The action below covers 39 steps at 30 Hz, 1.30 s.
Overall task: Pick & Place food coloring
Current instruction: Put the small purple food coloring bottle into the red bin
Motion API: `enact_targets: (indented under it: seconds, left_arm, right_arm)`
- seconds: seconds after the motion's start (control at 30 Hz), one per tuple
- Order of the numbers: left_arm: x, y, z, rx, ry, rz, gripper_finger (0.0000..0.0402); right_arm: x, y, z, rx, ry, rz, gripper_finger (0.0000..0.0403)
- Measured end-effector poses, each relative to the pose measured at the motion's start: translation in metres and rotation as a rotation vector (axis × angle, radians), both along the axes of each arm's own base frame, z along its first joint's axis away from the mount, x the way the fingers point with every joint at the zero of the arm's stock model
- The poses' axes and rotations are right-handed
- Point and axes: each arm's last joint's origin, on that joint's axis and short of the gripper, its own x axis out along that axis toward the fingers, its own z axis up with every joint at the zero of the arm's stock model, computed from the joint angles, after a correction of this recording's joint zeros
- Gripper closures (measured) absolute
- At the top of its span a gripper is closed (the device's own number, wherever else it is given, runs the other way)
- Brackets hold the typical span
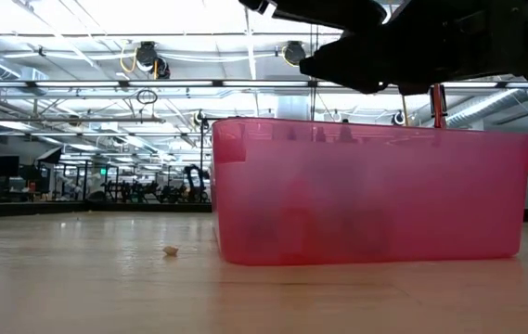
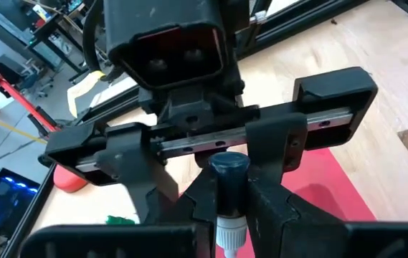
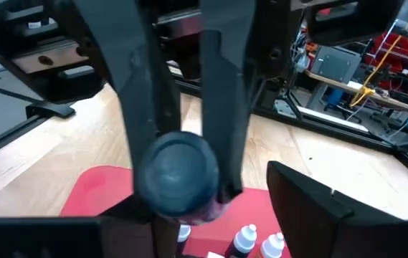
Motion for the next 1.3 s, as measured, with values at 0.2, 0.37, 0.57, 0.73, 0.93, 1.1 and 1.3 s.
enact_targets:
  seconds: [0.2, 0.37, 0.57, 0.73, 0.93, 1.1, 1.3]
  left_arm:
    - [-0.001, -0.001, 0.000, 0.012, -0.005, 0.014, 0.0352]
    - [-0.003, -0.004, 0.001, 0.031, -0.019, 0.049, 0.0321]
    - [-0.003, -0.007, 0.004, 0.064, -0.038, 0.028, 0.0301]
    - [-0.006, -0.012, 0.006, 0.101, -0.032, -0.002, 0.0298]
    - [-0.015, -0.022, 0.026, 0.086, -0.130, 0.046, 0.0297]
    - [-0.021, -0.026, 0.029, 0.019, -0.179, 0.153, 0.0296]
    - [-0.020, -0.025, 0.029, -0.083, -0.194, 0.139, 0.0296]
  right_arm:
    - [-0.003, 0.005, 0.000, -0.038, -0.002, 0.021, 0.0283]
    - [-0.005, 0.010, 0.001, -0.079, -0.011, 0.031, 0.0362]
    - [-0.006, 0.012, 0.001, -0.096, -0.014, 0.042, 0.0361]
    - [-0.006, 0.012, -0.001, -0.108, 0.010, 0.052, 0.0361]
    - [-0.009, 0.013, -0.003, -0.081, 0.061, 0.058, 0.0361]
    - [-0.018, 0.008, 0.002, -0.068, 0.170, -0.056, 0.0361]
    - [-0.030, 0.012, 0.027, 0.018, 0.341, -0.098, 0.0361]
